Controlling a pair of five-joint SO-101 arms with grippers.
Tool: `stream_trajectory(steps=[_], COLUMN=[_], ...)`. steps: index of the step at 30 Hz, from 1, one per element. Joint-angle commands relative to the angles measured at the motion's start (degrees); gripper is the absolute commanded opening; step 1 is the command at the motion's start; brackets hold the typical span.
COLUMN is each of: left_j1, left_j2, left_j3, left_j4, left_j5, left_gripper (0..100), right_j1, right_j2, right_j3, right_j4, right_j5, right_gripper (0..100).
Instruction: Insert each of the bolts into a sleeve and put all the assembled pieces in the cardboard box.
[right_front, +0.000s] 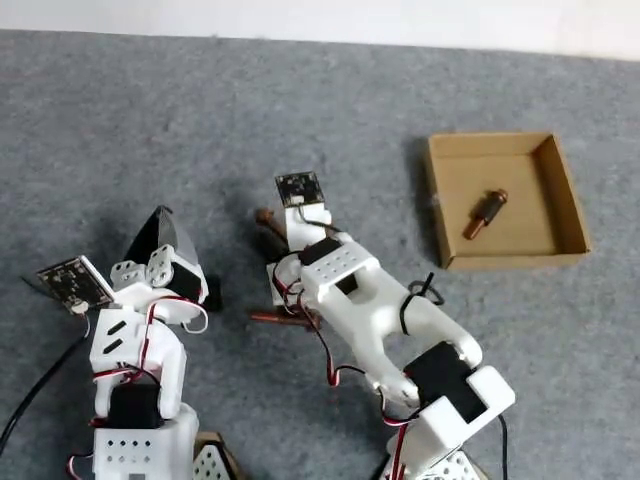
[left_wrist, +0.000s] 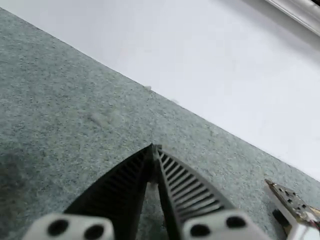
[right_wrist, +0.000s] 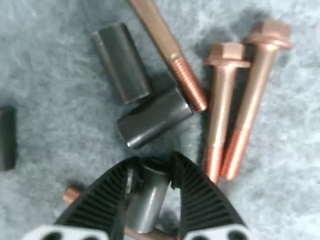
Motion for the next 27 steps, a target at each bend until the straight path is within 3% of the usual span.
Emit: stream_trajectory(steps=[1,6,13,21,27], left_j1=[-0.4,-0.4,-0.4,-0.4,-0.4], left_j2=[-0.6,-0.6,-0.6,-0.6,-0.6], left_j3=[1.2,1.2,1.2,1.2,1.2], left_j4=[-0.4,-0.4,-0.4,-0.3,-0.4], left_j5=[0.1,0.1,0.1,0.1,0.1], left_gripper=[1,1,1,1,1], right_j1=[0.8,7.2,21.7,28.1,29.5], right_j2=[-6.5,-19.1,-29.5,-15.6,-3.5], right_j3=[-2.4,3.3,6.0,9.6,-0.7], right_j4=[2.4,2.4,2.4,-0.6,6.1], right_j5=[3.1,3.3,6.0,9.8,9.6], right_gripper=[0.5,0.5,0.5,0.9,17.6])
